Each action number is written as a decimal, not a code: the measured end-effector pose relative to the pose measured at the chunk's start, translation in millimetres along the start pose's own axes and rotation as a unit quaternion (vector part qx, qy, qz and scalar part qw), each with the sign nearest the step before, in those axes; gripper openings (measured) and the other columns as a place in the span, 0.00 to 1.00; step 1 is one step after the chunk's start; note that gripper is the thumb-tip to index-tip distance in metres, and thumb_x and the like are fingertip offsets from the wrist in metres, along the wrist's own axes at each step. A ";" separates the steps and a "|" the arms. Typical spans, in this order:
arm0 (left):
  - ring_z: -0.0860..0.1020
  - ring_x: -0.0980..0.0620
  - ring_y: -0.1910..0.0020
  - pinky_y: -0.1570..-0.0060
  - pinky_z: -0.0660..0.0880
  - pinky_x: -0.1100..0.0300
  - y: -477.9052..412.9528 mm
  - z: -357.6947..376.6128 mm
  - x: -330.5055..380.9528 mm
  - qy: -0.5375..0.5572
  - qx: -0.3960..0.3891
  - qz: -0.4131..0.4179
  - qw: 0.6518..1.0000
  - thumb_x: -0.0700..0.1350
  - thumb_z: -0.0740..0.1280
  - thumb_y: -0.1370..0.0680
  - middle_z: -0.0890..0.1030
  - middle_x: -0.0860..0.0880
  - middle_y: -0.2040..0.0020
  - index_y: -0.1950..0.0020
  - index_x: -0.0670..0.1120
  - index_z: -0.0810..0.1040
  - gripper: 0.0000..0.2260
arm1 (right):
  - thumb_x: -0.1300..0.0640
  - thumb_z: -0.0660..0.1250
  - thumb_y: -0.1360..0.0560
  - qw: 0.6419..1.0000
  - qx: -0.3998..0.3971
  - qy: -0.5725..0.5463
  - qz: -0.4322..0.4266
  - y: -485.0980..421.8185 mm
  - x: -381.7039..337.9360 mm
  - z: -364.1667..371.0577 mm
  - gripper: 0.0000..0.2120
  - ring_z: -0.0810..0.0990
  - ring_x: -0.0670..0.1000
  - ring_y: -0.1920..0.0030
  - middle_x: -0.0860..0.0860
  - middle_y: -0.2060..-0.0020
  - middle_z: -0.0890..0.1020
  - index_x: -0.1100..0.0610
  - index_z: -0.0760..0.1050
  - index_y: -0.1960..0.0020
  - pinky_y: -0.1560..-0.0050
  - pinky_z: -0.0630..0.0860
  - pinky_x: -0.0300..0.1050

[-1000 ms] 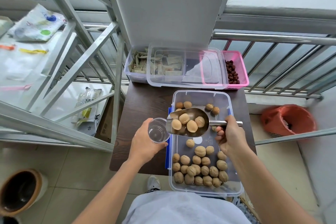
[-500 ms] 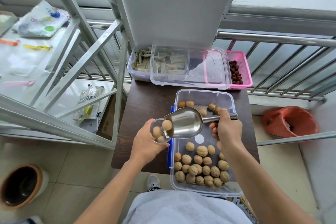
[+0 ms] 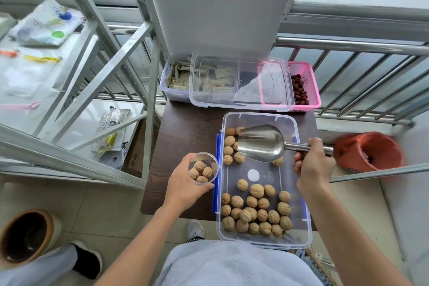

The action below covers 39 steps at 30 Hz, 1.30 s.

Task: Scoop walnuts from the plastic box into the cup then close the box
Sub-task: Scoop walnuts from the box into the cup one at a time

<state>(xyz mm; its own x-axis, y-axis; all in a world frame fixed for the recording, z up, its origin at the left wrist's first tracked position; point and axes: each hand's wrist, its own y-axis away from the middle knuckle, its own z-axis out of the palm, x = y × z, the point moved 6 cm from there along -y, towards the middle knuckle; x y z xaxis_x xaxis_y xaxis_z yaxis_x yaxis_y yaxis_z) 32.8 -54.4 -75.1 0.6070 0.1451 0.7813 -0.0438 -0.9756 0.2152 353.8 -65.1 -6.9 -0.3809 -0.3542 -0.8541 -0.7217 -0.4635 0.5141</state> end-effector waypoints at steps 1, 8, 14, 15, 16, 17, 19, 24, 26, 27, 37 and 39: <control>0.77 0.58 0.42 0.42 0.76 0.57 0.5 0.7 -0.9 -0.001 -0.001 -0.003 1.000 0.49 0.84 0.38 0.77 0.66 0.46 0.43 0.78 0.63 0.40 | 0.53 0.63 0.26 1.000 0.016 0.013 -0.009 -3.4 2.8 -5.5 0.12 0.64 0.47 0.84 0.52 0.79 0.73 0.57 0.71 0.66 0.81 0.60 0.35; 0.76 0.59 0.42 0.42 0.74 0.57 -3.1 2.8 -5.6 -0.002 -0.001 -0.011 1.000 0.50 0.84 0.38 0.76 0.67 0.46 0.37 0.68 0.66 0.39 | 0.57 0.62 0.23 0.993 -0.062 0.101 0.005 -3.9 40.8 -15.9 0.09 0.67 0.50 0.76 0.53 0.76 0.74 0.56 0.79 0.58 0.75 0.62 0.42; 0.76 0.57 0.40 0.40 0.75 0.55 -4.5 4.5 -9.1 -0.003 0.000 -0.018 1.000 0.50 0.85 0.39 0.78 0.61 0.42 0.33 0.65 0.66 0.41 | 0.46 0.61 0.21 0.968 -0.211 0.080 0.112 5.8 68.5 -13.4 0.18 0.80 0.53 0.68 0.58 0.65 0.81 0.59 0.80 0.46 0.66 0.73 0.44; 0.76 0.57 0.40 0.40 0.75 0.55 -4.8 4.8 -8.7 -0.003 0.000 -0.017 1.000 0.50 0.85 0.39 0.78 0.61 0.42 0.33 0.65 0.66 0.41 | 0.43 0.59 0.20 0.958 -0.243 0.068 0.139 6.9 72.4 -13.5 0.21 0.82 0.55 0.64 0.58 0.61 0.82 0.58 0.79 0.43 0.62 0.74 0.46; 0.76 0.57 0.41 0.40 0.75 0.55 -5.1 5.3 -8.8 -0.003 0.000 -0.015 1.000 0.50 0.84 0.38 0.77 0.62 0.43 0.34 0.65 0.66 0.40 | 0.40 0.56 0.21 0.946 -0.274 0.059 0.164 7.3 74.7 -14.3 0.24 0.82 0.56 0.61 0.59 0.58 0.83 0.58 0.79 0.42 0.59 0.74 0.48; 0.76 0.58 0.41 0.41 0.74 0.56 -4.8 5.3 -8.2 -0.003 0.000 -0.015 1.000 0.50 0.84 0.38 0.77 0.63 0.43 0.34 0.66 0.65 0.40 | 0.38 0.55 0.21 0.935 -0.297 0.056 0.186 7.1 76.1 -16.0 0.26 0.82 0.57 0.58 0.60 0.56 0.84 0.57 0.79 0.42 0.58 0.74 0.48; 0.75 0.58 0.41 0.42 0.73 0.58 -5.1 5.4 -8.7 -0.005 -0.002 -0.016 1.000 0.50 0.84 0.38 0.76 0.64 0.44 0.35 0.66 0.65 0.40 | 0.39 0.58 0.21 0.920 -0.316 0.080 0.216 6.3 77.1 -20.1 0.24 0.82 0.58 0.57 0.60 0.55 0.84 0.57 0.79 0.44 0.58 0.75 0.48; 0.75 0.58 0.41 0.41 0.73 0.58 -7.2 5.6 -11.8 -0.006 -0.003 -0.019 1.000 0.50 0.84 0.38 0.75 0.64 0.44 0.34 0.66 0.64 0.41 | 0.58 0.67 0.21 0.878 -0.306 0.339 0.140 -5.8 88.6 -23.0 0.07 0.84 0.51 0.66 0.60 0.58 0.87 0.62 0.73 0.52 0.73 0.71 0.40; 0.76 0.58 0.41 0.41 0.73 0.57 -7.5 6.1 -14.1 -0.006 -0.005 -0.022 1.000 0.51 0.84 0.39 0.76 0.63 0.43 0.34 0.65 0.65 0.41 | 0.61 0.66 0.20 0.865 -0.292 0.397 0.096 -8.0 91.0 -17.1 0.06 0.81 0.49 0.71 0.62 0.58 0.86 0.61 0.70 0.53 0.76 0.71 0.39; 0.76 0.57 0.41 0.41 0.74 0.56 -7.5 6.2 -14.8 -0.005 -0.006 -0.023 1.000 0.51 0.84 0.39 0.77 0.62 0.42 0.33 0.65 0.66 0.41 | 0.59 0.66 0.20 0.856 -0.288 0.424 0.071 -8.9 91.3 -13.0 0.05 0.80 0.48 0.71 0.61 0.59 0.86 0.60 0.71 0.51 0.74 0.73 0.39; 0.76 0.58 0.41 0.41 0.73 0.58 -8.5 6.8 -16.6 0.004 -0.004 -0.028 1.000 0.51 0.84 0.39 0.77 0.64 0.43 0.34 0.66 0.66 0.41 | 0.48 0.60 0.19 0.745 -0.286 0.596 -0.090 -20.6 96.5 6.9 0.15 0.82 0.54 0.62 0.53 0.64 0.84 0.53 0.80 0.58 0.60 0.78 0.53; 0.76 0.57 0.40 0.40 0.73 0.56 -8.7 6.3 -17.6 0.004 -0.001 -0.032 0.999 0.51 0.84 0.39 0.77 0.62 0.42 0.33 0.65 0.66 0.41 | 0.48 0.60 0.19 0.748 -0.284 0.593 -0.091 -24.1 99.8 7.5 0.15 0.81 0.53 0.64 0.52 0.65 0.83 0.53 0.79 0.59 0.62 0.76 0.50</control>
<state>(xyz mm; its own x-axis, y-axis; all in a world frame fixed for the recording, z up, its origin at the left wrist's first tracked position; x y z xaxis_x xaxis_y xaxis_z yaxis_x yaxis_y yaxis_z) 27.5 -49.5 -94.4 0.6017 0.2088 0.7709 -0.0073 -0.9638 0.2667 328.9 -83.2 -105.1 0.7173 -0.5580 -0.4173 -0.2082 -0.7431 0.6359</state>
